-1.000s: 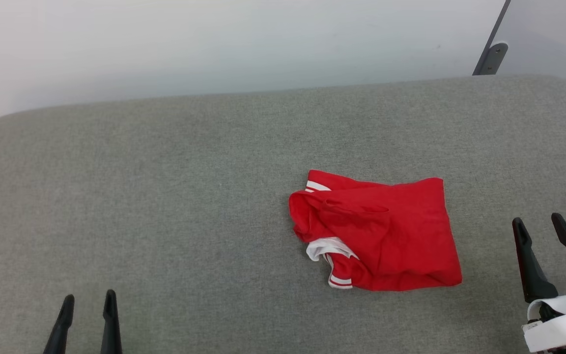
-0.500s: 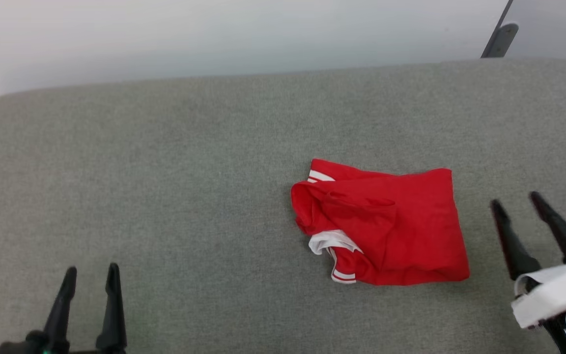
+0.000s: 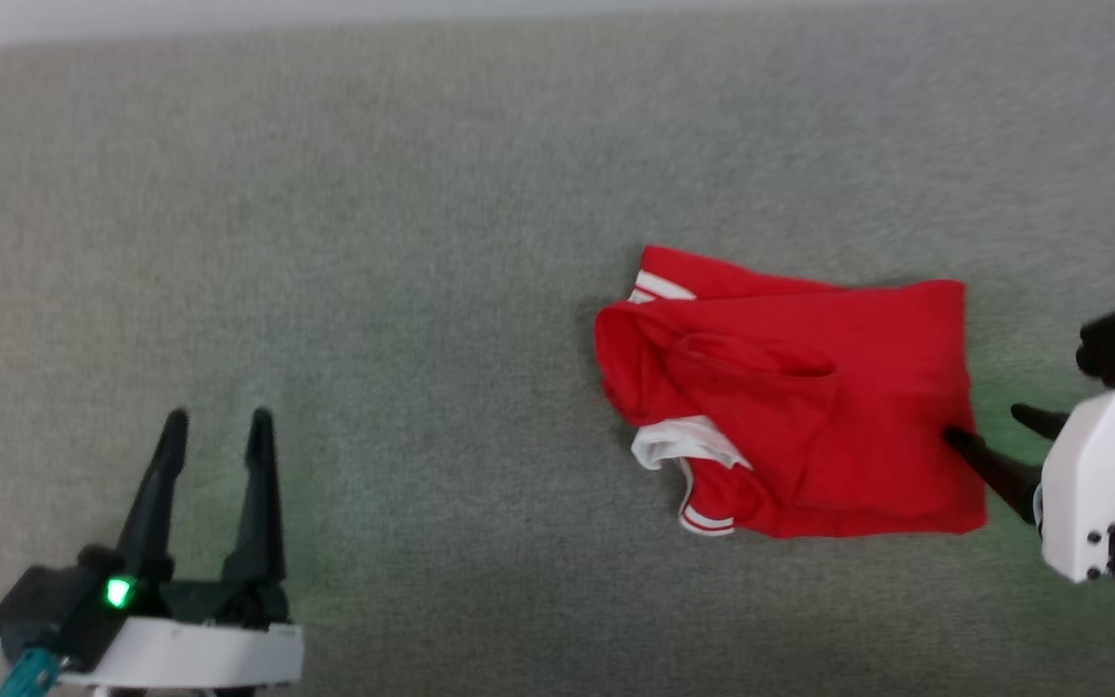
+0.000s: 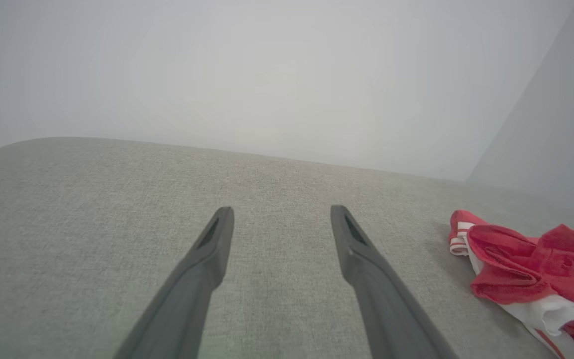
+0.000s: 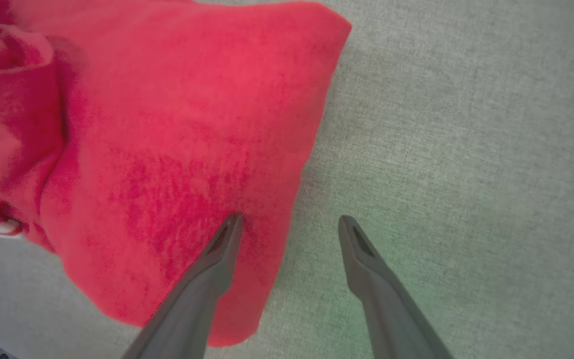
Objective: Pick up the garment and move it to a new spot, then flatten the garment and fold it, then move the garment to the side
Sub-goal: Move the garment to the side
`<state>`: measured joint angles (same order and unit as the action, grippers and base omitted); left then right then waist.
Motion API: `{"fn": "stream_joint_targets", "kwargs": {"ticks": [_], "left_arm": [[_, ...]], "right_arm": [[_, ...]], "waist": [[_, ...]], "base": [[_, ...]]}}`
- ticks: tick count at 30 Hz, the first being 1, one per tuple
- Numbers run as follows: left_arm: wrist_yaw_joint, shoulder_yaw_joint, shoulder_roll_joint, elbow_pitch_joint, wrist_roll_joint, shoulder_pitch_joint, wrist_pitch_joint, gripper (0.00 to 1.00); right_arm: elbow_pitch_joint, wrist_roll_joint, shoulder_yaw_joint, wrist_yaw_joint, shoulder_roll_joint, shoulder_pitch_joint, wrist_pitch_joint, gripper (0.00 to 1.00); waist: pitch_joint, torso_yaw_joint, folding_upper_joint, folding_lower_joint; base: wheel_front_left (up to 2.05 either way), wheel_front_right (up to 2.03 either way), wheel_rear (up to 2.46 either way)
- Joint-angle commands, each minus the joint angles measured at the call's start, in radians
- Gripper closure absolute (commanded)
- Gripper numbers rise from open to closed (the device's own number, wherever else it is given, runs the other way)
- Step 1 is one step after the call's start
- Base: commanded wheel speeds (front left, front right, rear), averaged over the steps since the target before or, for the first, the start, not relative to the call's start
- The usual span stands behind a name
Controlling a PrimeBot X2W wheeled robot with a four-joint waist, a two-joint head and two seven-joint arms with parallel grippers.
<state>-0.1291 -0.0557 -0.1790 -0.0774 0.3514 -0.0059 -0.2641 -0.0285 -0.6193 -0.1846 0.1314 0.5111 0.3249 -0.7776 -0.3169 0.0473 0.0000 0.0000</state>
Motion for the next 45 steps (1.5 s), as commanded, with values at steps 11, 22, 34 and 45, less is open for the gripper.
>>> {"fn": "stream_joint_targets", "kwargs": {"ticks": [11,22,34,45], "left_arm": [[-0.002,0.053,-0.024,0.015,0.008,-0.119,0.001,0.00],[-0.002,0.077,-0.071,-0.006,0.005,-0.144,0.001,0.00],[-0.002,0.176,-0.231,-0.118,0.019,-0.222,0.001,0.00],[-0.002,0.321,-0.396,-0.132,-0.026,-0.486,0.001,0.00]], "right_arm": [[0.034,0.061,0.007,-0.002,-0.079,0.070,-0.147,0.00],[0.017,0.033,0.019,-0.002,-0.089,0.079,0.010,1.00],[-0.015,0.025,0.215,-0.002,-0.065,0.026,0.207,1.00],[0.127,0.072,0.335,-0.002,-0.113,0.098,0.374,1.00]], "waist": [[-0.147,-0.078,0.0000,0.0000],[-0.147,-0.012,0.0000,0.0000],[-0.219,0.189,0.0000,0.0000],[-0.339,0.339,0.0000,0.0000]], "base": [[0.00,0.00,0.00],[0.00,0.00,0.00],[0.00,0.00,0.00],[0.00,0.00,0.00]]}}
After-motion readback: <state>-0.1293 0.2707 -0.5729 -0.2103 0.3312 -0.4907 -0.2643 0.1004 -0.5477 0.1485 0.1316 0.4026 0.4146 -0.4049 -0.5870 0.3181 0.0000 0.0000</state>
